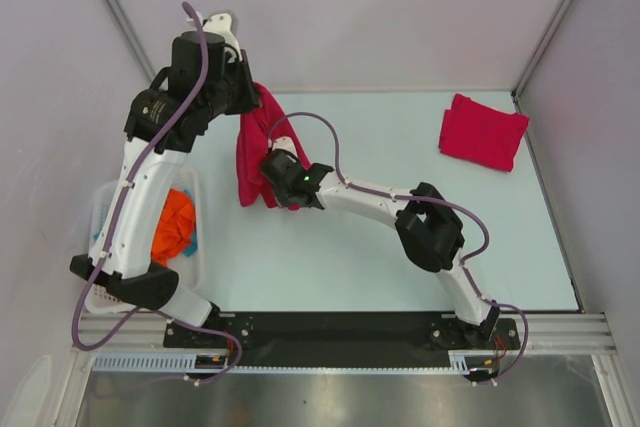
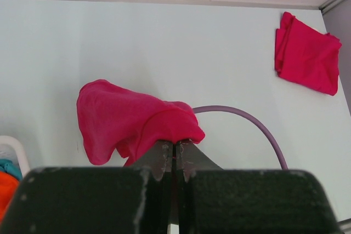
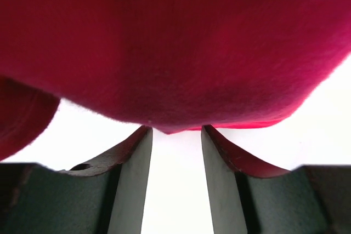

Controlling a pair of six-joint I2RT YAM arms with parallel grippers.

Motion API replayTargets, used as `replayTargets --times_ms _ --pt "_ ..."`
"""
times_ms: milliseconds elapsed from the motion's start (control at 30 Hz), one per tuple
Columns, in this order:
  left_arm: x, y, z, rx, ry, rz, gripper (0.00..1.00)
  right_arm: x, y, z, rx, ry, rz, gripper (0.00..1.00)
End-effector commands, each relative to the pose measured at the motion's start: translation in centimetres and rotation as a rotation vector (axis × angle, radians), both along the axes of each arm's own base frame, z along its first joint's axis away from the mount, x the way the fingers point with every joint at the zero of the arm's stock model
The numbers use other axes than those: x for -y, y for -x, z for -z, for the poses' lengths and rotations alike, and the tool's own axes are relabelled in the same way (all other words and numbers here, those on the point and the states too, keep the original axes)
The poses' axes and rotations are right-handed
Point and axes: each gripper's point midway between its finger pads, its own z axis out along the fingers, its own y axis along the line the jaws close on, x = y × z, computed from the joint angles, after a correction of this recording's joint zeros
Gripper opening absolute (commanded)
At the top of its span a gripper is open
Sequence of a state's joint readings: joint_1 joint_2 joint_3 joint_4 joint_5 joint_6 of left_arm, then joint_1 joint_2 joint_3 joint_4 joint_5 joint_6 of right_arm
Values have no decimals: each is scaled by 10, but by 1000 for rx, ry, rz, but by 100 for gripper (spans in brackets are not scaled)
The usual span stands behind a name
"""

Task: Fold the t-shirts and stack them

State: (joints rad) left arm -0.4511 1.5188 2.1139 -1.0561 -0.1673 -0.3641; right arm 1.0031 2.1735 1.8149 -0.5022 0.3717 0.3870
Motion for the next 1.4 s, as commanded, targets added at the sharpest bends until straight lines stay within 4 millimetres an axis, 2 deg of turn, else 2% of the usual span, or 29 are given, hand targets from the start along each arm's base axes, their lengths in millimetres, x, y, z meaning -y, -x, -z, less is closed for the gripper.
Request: replayTargets --times_ms 0,67,100,233,500,700,800,833,933,967,1033,1067,1133,1167,1267,1300,1367 --pt "-2 7 -32 105 43 22 0 1 -10 -19 73 -14 20 45" --pt "-3 9 -34 110 43 22 0 1 -11 -18 76 -15 22 40" --pt "-4 10 -35 112 45 22 0 0 -11 -17 78 -16 21 34" --pt "-4 10 -34 111 40 22 0 0 -12 -17 83 -15 16 1" --pt "-3 9 -30 106 39 24 0 4 -9 -24 101 -28 2 0" --pt "1 0 -10 71 19 25 0 11 -7 -42 139 -29 9 0" --pt "4 -7 1 47 7 28 0 18 -5 -60 183 -22 19 0" --pt "4 -9 3 42 3 25 0 20 -3 -74 203 -39 25 0" --pt "4 -11 3 43 -1 24 0 32 -4 -93 248 -31 46 0" --pt "2 -11 2 44 -2 19 0 38 -4 -109 272 -45 55 0" --pt "0 -11 -2 53 -2 15 0 47 -5 -124 308 -35 69 0" --pt "-2 -11 -3 53 -5 10 0 52 -4 -140 330 -52 77 0" --pt "-4 -10 -5 57 -8 3 0 60 -5 -155 362 -48 91 0" --pt "-7 -9 -7 59 -9 -4 0 67 -4 -169 383 -60 108 0" --pt "-13 -5 -12 69 -10 -22 0 82 -1 -193 419 -67 137 0" --pt "-15 -4 -14 73 -11 -24 0 90 2 -211 440 -93 149 0" --pt "-19 2 -21 81 -6 -30 0 103 4 -229 474 -96 174 0"
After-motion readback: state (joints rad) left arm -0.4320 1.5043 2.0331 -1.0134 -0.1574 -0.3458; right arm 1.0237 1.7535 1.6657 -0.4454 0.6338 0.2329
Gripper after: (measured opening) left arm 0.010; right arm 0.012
